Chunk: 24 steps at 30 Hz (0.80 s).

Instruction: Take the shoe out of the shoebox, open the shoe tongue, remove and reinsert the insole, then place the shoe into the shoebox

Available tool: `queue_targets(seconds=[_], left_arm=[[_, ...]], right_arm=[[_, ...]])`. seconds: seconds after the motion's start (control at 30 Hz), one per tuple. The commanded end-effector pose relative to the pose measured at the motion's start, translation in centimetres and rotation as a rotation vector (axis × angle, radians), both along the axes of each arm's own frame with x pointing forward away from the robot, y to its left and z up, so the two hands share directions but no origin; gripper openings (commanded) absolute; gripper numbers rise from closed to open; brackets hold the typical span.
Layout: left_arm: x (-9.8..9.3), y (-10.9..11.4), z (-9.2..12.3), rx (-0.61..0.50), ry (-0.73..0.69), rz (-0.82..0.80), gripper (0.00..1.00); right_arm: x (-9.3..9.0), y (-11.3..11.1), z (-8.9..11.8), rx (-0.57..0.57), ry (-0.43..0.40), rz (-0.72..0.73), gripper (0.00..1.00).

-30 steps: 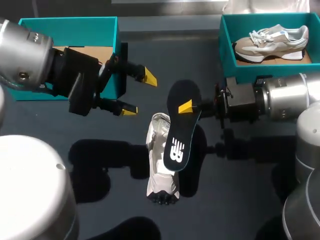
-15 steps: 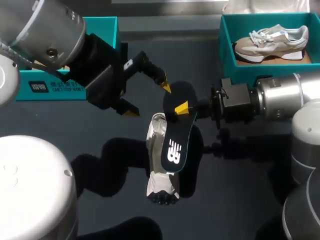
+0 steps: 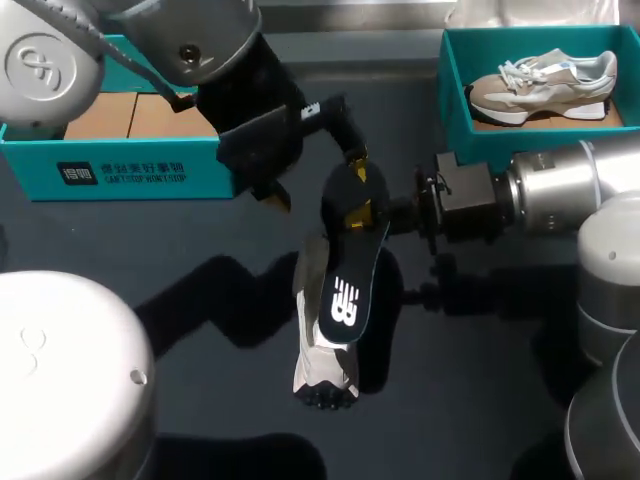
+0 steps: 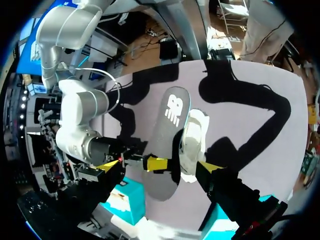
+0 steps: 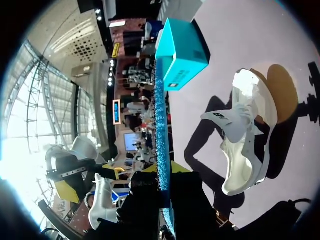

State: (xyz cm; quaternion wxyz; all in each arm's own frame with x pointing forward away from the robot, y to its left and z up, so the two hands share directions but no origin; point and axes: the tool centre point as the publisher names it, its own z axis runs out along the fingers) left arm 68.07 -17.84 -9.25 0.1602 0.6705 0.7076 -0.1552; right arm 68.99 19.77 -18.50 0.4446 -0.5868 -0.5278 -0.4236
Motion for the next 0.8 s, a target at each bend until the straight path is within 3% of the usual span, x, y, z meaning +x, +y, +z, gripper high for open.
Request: queue_targets(seconds=[0.03,0.8], left_arm=[[0.8,-1.33,-0.11,0.487,0.009,-0.003,1.0],[1.56,-0.51,-0.69,0.352,-0.028,-0.001,1.0]], right_arm=[[0.24,0.41,-0.08,-0.004,0.001,0.004,0.0],[0.73,0.57,0.02,0.001,0.001,0.009,0.0]])
